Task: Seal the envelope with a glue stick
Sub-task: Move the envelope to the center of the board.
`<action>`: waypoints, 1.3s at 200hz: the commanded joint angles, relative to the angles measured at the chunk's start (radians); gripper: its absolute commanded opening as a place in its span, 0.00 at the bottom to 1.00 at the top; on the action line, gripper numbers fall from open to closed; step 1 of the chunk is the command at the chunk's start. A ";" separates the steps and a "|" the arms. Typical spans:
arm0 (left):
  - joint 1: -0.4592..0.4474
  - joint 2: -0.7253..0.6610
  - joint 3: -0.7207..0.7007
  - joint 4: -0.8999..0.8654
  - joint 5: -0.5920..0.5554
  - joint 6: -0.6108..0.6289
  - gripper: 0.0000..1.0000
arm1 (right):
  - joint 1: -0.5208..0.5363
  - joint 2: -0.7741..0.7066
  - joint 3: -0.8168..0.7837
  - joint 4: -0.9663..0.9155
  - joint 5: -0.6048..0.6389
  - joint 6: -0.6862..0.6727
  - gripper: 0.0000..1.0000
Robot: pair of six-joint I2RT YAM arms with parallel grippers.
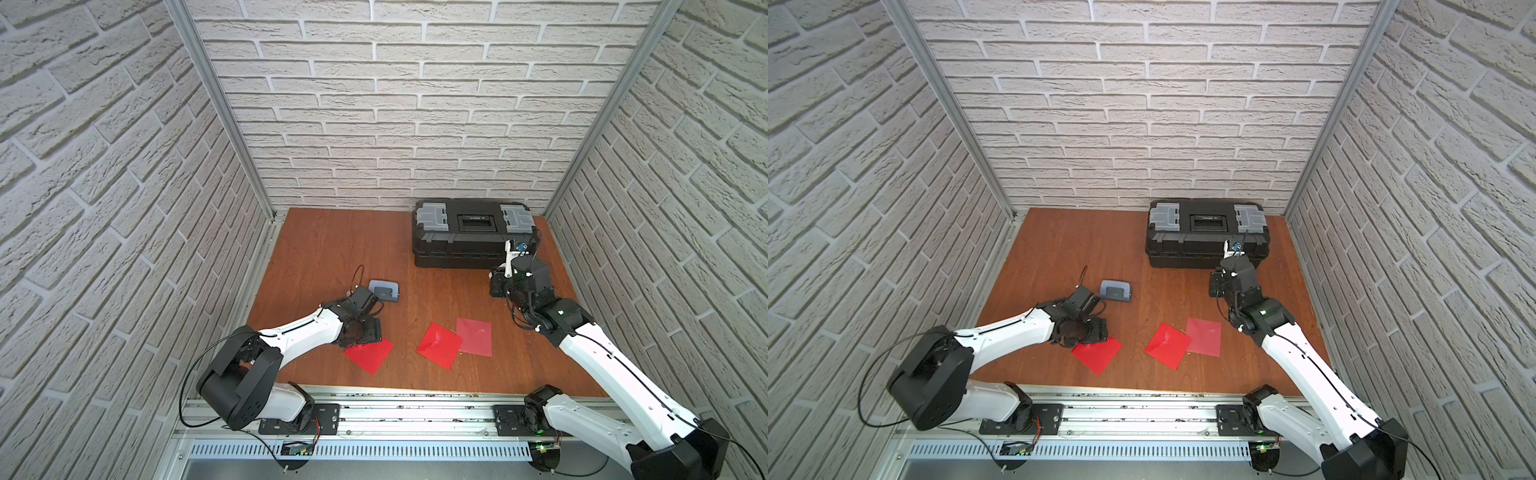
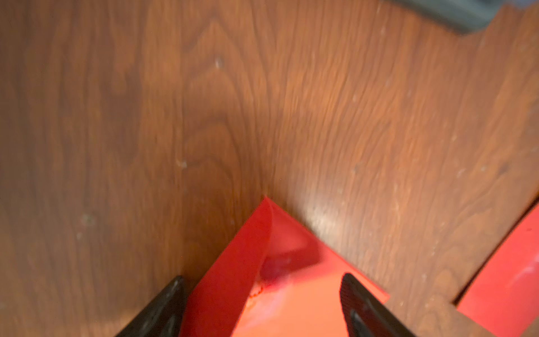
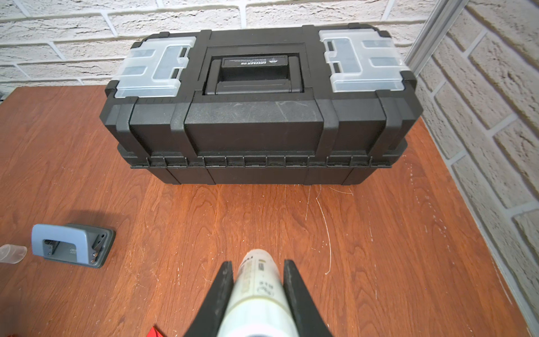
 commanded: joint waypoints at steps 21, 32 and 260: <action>-0.104 -0.026 0.005 -0.220 -0.147 -0.138 0.80 | -0.005 0.012 -0.028 0.091 -0.045 -0.003 0.03; -0.117 -0.036 -0.001 -0.244 -0.162 -0.158 0.78 | -0.005 0.018 -0.036 0.098 -0.053 -0.001 0.02; -0.113 -0.039 -0.077 -0.106 -0.175 -0.041 0.33 | -0.002 0.117 0.081 0.020 -0.165 0.019 0.03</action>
